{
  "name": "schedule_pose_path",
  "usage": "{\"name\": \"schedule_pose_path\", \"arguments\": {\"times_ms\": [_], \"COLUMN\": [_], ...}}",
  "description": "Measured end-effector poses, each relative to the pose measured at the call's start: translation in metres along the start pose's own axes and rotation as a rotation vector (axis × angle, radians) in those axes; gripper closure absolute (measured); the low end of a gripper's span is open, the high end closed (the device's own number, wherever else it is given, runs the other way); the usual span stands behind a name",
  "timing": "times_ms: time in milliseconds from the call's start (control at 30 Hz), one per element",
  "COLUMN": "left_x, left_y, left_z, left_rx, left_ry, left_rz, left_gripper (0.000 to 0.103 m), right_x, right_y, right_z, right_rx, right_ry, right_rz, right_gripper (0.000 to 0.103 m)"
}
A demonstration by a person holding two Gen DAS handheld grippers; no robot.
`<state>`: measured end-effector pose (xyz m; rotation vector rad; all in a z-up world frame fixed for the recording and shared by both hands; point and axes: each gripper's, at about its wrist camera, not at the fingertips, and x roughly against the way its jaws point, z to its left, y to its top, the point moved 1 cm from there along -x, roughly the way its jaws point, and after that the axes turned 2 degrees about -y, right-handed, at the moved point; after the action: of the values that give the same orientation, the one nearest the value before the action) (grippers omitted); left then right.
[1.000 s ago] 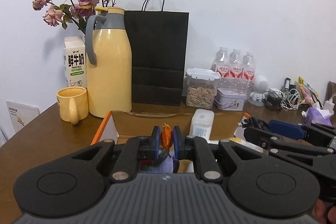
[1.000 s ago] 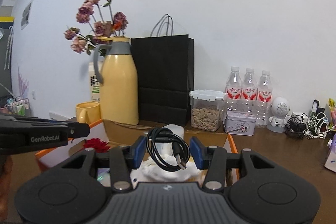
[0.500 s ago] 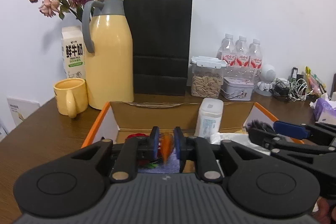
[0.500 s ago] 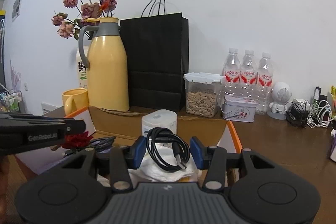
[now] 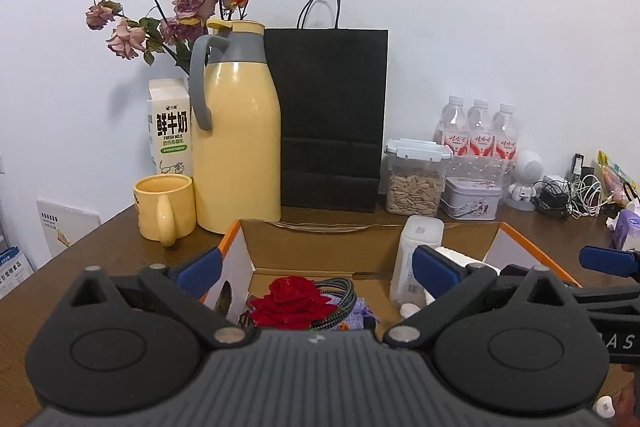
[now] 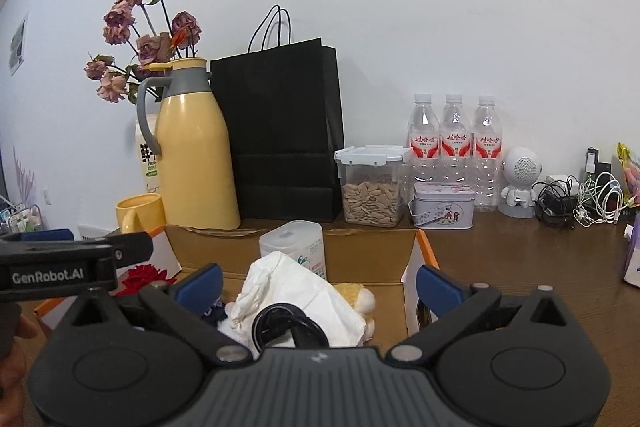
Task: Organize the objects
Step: 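Carry the cable and orange piece over the box and open both grippers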
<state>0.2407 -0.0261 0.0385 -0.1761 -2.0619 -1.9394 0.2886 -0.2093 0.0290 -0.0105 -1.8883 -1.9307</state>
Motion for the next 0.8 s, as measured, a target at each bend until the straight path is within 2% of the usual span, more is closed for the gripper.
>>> {"name": "schedule_pose_path", "arguments": {"times_ms": [800], "left_x": [0.02], "left_y": [-0.007], "left_z": [0.003], "left_rx": [0.011], "left_ry": [-0.021], "left_rz": [0.004], "left_gripper": [0.0], "right_x": [0.034], "right_y": [-0.001], "right_z": [-0.005], "right_rx": [0.028], "right_ry": [-0.01], "right_rz": [-0.011], "right_gripper": [0.0]}}
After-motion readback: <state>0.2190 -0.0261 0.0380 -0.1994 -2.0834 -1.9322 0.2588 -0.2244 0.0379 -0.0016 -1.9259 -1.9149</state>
